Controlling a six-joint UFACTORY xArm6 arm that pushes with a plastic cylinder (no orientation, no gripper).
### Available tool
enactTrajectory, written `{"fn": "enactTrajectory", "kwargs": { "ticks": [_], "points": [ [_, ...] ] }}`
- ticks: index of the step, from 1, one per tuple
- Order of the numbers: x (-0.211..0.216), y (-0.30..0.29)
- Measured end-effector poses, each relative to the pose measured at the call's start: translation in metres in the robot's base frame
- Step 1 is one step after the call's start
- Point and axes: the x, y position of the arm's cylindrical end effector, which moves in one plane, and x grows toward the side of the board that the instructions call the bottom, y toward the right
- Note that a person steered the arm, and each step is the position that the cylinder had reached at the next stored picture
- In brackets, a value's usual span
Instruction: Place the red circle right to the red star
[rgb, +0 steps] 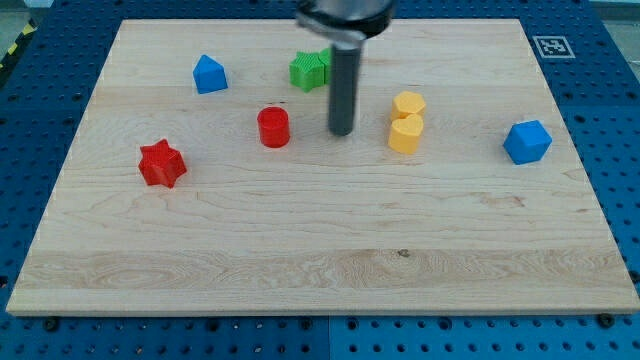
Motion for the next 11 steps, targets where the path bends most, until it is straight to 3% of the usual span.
{"fn": "enactTrajectory", "kwargs": {
  "ticks": [1, 3, 4, 6, 7, 8, 9, 11],
  "points": [
    [0.040, -0.056],
    [-0.030, 0.017],
    [-0.046, -0.007],
    [-0.025, -0.120],
    [-0.044, -0.113],
    [-0.069, -0.046],
    [-0.060, 0.000],
    [0.005, -0.078]
  ]
}}
